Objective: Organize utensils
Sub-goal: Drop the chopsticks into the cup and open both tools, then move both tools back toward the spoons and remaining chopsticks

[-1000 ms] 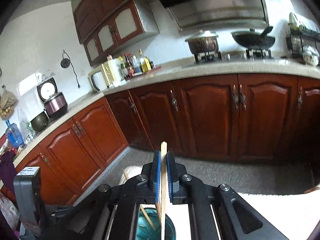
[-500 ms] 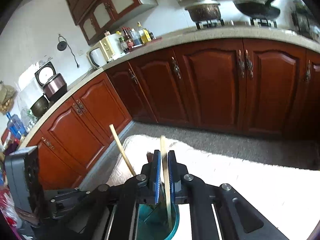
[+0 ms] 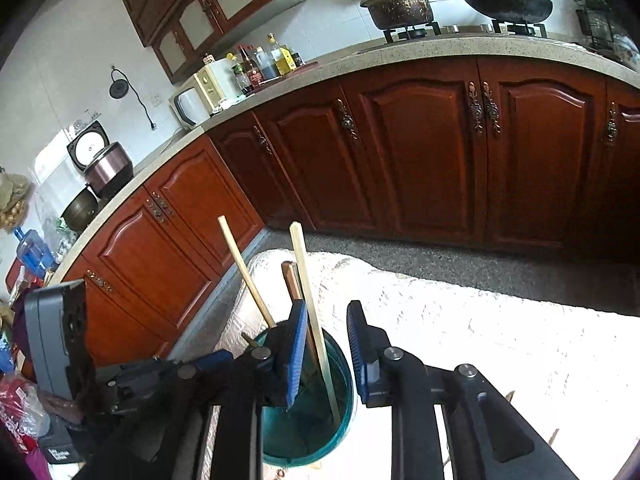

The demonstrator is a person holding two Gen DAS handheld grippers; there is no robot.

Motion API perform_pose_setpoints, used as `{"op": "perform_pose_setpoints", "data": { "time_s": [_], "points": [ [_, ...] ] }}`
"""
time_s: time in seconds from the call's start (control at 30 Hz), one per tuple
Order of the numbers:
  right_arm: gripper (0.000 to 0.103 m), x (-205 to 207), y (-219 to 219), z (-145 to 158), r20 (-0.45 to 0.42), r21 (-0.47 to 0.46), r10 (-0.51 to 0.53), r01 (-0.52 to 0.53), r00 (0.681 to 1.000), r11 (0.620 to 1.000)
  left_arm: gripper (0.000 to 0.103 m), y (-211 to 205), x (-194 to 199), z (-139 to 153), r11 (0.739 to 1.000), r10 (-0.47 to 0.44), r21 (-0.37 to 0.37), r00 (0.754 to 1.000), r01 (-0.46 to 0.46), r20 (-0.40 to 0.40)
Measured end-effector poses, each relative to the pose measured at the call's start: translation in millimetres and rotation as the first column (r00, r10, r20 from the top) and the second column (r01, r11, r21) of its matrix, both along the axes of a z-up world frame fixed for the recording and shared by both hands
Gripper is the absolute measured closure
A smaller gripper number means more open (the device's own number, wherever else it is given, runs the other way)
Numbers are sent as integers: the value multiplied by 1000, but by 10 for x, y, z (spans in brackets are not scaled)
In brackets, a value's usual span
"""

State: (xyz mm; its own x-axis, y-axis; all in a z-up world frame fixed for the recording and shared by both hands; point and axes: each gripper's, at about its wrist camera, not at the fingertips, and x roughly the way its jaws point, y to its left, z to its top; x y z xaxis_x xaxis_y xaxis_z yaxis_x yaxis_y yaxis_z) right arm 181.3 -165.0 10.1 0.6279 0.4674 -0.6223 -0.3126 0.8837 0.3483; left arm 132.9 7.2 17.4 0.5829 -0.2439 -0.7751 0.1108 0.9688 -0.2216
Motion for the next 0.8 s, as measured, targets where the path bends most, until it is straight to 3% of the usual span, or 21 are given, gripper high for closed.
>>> {"op": "perform_pose_setpoints", "data": {
  "time_s": [0.1, 0.27, 0.57, 0.8],
  "points": [
    [78, -78, -37, 9, 1, -4, -6, 6, 1000, 1000, 69, -14, -53, 49, 1000, -1, 14, 1000, 1, 18],
    [75, -224, -107, 42, 3, -17, -14, 14, 1000, 1000, 51, -5, -159, 158, 1000, 3, 16, 998, -4, 55],
    [68, -583, -379, 33, -18, -49, -17, 16, 1000, 999, 47, 7, -388, 338, 1000, -3, -10, 997, 4, 72],
    [61, -965, -761, -209, -89, -83, -30, 23, 996, 996, 42, 21, -714, 344, 997, -41, -67, 998, 45, 57]
  ]
}}
